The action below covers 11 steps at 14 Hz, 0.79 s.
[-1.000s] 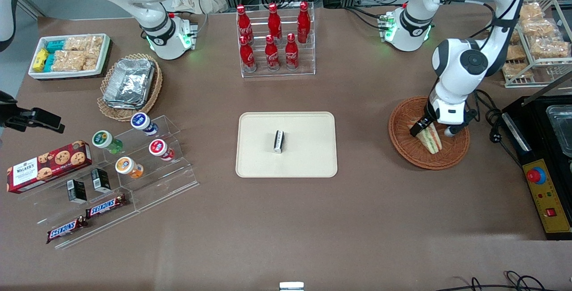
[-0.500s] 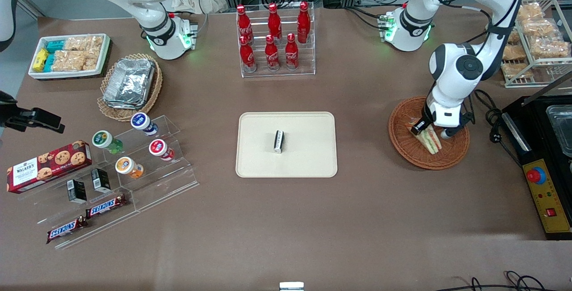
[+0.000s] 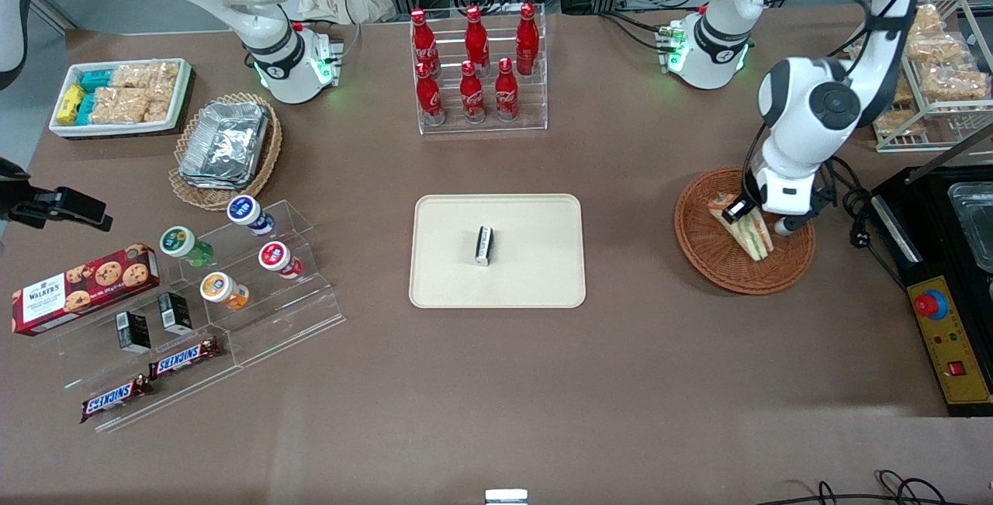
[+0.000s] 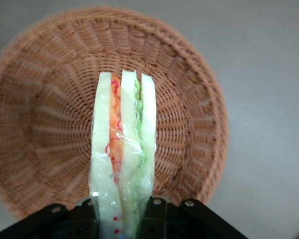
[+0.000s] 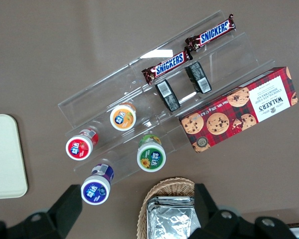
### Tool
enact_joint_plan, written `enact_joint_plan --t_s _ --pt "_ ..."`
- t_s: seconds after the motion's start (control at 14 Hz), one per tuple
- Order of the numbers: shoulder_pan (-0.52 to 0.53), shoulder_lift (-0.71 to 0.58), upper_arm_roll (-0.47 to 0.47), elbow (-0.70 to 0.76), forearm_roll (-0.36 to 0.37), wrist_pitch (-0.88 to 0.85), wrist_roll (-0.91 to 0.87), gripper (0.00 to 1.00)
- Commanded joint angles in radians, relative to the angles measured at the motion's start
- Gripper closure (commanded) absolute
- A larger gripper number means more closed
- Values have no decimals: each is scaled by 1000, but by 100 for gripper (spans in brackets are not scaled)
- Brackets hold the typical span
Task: Place sandwich from basket to tray
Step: 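Lift the sandwich with the left gripper and carry it toward the cream tray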
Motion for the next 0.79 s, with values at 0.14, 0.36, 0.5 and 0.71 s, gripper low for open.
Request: enact_joint_plan --t_s 0.14,0.36,0.5,0.71 --pt "-2 -92 -4 268 12 -384 177 100" --pt "-28 -51 -4 513 -4 -606 337 100" --pt "-75 -22 -4 616 -5 -649 389 100" --pt "-144 85 -4 800 -92 -741 482 100"
